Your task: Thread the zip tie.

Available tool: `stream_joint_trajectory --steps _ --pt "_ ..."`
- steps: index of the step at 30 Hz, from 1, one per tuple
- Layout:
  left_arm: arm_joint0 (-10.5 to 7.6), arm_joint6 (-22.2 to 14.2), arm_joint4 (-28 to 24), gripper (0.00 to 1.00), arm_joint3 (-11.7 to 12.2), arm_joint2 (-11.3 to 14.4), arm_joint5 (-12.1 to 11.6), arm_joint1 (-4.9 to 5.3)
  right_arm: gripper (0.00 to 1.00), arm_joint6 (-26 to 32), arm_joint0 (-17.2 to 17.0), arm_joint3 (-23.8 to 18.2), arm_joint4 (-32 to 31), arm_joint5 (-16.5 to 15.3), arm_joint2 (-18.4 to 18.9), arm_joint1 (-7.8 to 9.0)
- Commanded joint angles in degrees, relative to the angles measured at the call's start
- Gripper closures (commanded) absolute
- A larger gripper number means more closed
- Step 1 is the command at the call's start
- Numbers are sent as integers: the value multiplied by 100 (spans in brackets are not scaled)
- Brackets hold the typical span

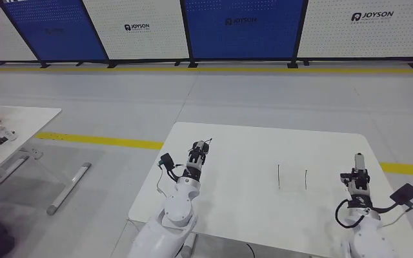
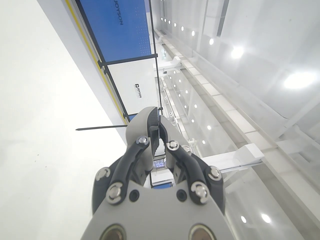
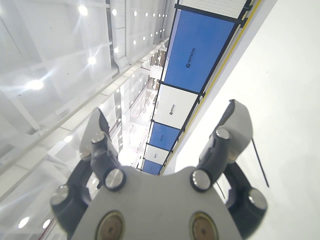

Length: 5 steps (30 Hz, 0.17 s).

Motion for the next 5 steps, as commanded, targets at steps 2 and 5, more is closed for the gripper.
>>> stream_joint_trajectory --steps 2,5 --pt "0 0 0 100 0 0 0 0 0 0 0 0 0 0 0 0" --pt "0 0 0 100 0 0 0 0 0 0 0 0 0 0 0 0"
